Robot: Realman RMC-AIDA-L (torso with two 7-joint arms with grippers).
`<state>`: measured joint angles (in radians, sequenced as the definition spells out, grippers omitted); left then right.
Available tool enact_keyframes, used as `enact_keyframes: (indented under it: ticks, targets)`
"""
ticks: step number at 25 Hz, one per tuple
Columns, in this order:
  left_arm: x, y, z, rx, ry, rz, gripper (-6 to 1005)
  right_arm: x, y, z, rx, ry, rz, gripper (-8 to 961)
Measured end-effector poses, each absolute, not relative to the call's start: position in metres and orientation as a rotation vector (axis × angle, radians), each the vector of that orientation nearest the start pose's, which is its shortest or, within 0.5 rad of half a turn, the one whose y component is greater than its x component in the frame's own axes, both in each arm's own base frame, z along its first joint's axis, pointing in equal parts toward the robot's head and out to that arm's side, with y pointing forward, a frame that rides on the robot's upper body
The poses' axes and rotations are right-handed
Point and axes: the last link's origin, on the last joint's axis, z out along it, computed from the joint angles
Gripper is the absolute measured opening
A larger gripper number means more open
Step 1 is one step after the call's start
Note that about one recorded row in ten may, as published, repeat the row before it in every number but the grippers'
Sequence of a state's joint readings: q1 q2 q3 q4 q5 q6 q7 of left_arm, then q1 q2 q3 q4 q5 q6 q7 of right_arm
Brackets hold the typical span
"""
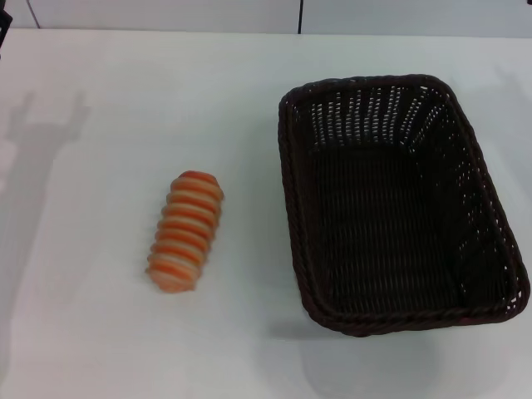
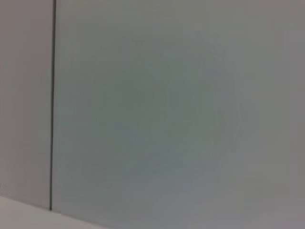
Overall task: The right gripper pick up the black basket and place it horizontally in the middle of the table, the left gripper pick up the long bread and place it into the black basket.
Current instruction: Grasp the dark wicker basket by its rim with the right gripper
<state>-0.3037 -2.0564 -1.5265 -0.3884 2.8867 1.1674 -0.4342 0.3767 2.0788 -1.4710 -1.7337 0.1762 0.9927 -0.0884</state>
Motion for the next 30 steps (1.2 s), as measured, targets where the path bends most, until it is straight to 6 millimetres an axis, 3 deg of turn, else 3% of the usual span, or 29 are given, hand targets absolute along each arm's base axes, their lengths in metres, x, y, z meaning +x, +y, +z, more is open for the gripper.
enact_keyframes:
  ticks: [7,11,22,30]
  targets:
    - [-0.332,0.335,0.059,-1.343,-0.602,-0.999,861,0.132,0.357,0.084,-1.864,1.002,-0.002,794]
    - [-0.337,0.336,0.070,-1.326,-0.601,-1.000,861,0.126,0.351,0.076,-1.869,1.069,-0.032,795]
    - [-0.347,0.339,0.089,-1.284,-0.593,-0.986,861,0.133,0.336,0.040,-1.907,1.371,-0.245,793]
    - [-0.348,0.339,0.092,-1.285,-0.590,-0.983,862,0.138,0.328,0.036,-1.879,1.443,-0.311,794]
